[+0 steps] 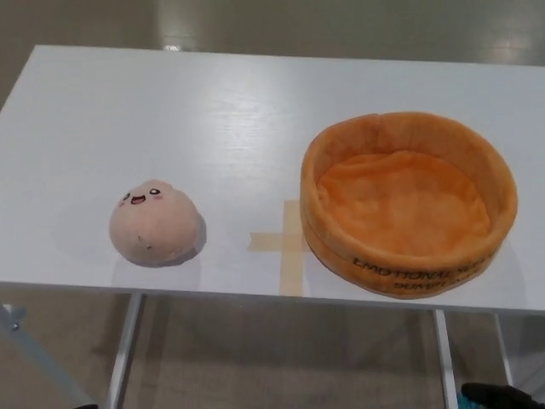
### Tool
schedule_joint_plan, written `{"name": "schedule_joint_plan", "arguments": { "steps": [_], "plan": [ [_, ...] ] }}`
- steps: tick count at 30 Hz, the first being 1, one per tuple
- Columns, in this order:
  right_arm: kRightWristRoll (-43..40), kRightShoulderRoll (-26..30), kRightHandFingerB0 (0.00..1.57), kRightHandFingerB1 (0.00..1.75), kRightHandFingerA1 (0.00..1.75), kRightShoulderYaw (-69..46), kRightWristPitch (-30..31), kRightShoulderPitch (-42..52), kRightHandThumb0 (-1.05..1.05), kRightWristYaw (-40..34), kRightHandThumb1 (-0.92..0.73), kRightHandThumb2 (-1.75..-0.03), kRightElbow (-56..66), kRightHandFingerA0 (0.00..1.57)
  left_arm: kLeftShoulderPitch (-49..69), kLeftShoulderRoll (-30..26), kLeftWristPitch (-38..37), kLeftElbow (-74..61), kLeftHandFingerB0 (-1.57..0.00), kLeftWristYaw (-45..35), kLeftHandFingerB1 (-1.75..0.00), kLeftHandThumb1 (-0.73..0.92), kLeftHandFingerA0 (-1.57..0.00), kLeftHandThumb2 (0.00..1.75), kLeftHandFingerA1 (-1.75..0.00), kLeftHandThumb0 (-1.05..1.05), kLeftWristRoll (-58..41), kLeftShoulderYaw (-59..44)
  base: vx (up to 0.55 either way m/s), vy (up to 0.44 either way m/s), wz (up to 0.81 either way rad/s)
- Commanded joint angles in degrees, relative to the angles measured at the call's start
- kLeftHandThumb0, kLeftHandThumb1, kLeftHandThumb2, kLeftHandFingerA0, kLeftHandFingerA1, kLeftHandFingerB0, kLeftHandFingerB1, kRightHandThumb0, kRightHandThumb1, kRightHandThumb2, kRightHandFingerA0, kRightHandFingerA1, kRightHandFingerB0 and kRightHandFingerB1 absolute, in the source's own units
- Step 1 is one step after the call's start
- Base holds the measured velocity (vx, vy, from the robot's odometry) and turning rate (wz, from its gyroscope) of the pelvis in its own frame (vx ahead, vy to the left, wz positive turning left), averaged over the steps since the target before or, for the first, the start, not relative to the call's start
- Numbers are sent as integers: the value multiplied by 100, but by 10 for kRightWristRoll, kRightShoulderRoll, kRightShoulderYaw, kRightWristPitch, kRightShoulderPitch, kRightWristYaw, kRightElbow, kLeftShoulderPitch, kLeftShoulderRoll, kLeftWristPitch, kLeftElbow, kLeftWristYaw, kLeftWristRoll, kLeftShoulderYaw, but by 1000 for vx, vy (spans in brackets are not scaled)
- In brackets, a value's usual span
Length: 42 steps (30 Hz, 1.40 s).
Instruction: Use the left hand to pick up the pink round toy on the left and place it inside the orange plate on the desk.
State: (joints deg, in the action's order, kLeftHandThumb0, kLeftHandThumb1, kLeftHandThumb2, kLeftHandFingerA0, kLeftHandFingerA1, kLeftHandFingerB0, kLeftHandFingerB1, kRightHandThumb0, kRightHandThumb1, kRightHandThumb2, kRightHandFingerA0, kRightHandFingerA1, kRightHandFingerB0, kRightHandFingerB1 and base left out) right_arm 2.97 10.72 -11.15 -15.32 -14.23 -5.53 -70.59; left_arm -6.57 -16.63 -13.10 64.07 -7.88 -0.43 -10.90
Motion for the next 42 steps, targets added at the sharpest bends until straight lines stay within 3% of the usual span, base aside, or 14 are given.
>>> {"name": "schedule_joint_plan", "arguments": {
  "steps": [1,9,18,19,20,23,25,28,29,30,31,36,41,42],
  "plan": [
    [-9,0,56,75,76,-7,-39,3,-6,-9,-26,-93,-15,49,5,-1,-38,15,-36,-20,-33,54,-33,56,-36,-29,-14,-8,0,0,0],
    [-6,0,57,72,88,-7,-48,12,-13,-9,-30,-84,-20,44,13,0,-53,28,-28,-29,-34,52,-27,62,-39,-34,-14,-12,0,0,0],
    [-7,1,55,74,78,-7,-52,20,-2,-6,-27,-93,-23,53,21,-33,-73,14,-14,-103,-31,49,-14,62,-35,-42,31,54,0,0,0],
    [-8,1,57,76,79,-8,-51,19,-3,-9,-26,-93,-23,54,26,-46,-77,-10,0,-139,-47,41,-1,91,-50,-26,32,71,0,0,0],
    [-8,0,57,76,79,-9,-49,18,-2,-10,-26,-93,-23,54,31,-54,-80,-30,-13,-169,-27,48,-8,57,-25,-36,26,79,0,0,0],
    [-10,0,57,76,78,-11,-47,15,-1,-10,-25,-93,-24,53,47,-71,-93,-77,-12,-213,-29,48,-8,61,-27,-41,18,96,0,0,0],
    [-5,2,55,74,77,-7,-47,14,-3,-11,-27,-93,-24,52,99,-114,-101,-234,-8,-342,-26,54,-9,56,-30,-33,-38,118,0,0,0],
    [-7,2,56,74,78,-9,-49,12,-2,-9,-27,-93,-24,53,131,-141,-92,-338,-9,-398,-26,52,-8,62,-34,-38,-76,131,0,0,0],
    [-7,1,56,75,77,-8,-48,10,-3,-10,-27,-93,-24,52,144,-150,-81,-383,0,-404,-47,48,-2,95,-50,-23,-88,134,0,0,0],
    [-6,1,56,75,77,-8,-47,10,-3,-11,-27,-93,-24,52,151,-154,-74,-405,0,-407,-47,48,-2,95,-50,-23,-95,135,0,0,0],
    [-3,2,56,75,78,-5,-47,9,-5,-12,-26,-93,-25,52,175,-164,-47,-483,-10,-417,-22,51,-11,57,-33,-32,-127,139,0,0,0],
    [-5,1,57,71,90,-7,-47,8,-7,-10,-28,-86,-25,47,204,-196,-20,-660,-6,-453,-19,49,-9,61,-33,-36,-215,153,0,0,0],
    [-4,2,56,74,78,-6,-45,6,-6,-11,-26,-93,-24,53,208,-225,5,-808,-7,-438,-17,47,-8,61,-34,-35,-259,150,0,0,0],
    [-4,2,57,73,91,-6,-47,6,-9,-10,-28,-86,-24,47,205,-230,5,-827,-5,-431,-16,44,-7,63,-34,-38,-260,146,0,0,0]
  ]
}}
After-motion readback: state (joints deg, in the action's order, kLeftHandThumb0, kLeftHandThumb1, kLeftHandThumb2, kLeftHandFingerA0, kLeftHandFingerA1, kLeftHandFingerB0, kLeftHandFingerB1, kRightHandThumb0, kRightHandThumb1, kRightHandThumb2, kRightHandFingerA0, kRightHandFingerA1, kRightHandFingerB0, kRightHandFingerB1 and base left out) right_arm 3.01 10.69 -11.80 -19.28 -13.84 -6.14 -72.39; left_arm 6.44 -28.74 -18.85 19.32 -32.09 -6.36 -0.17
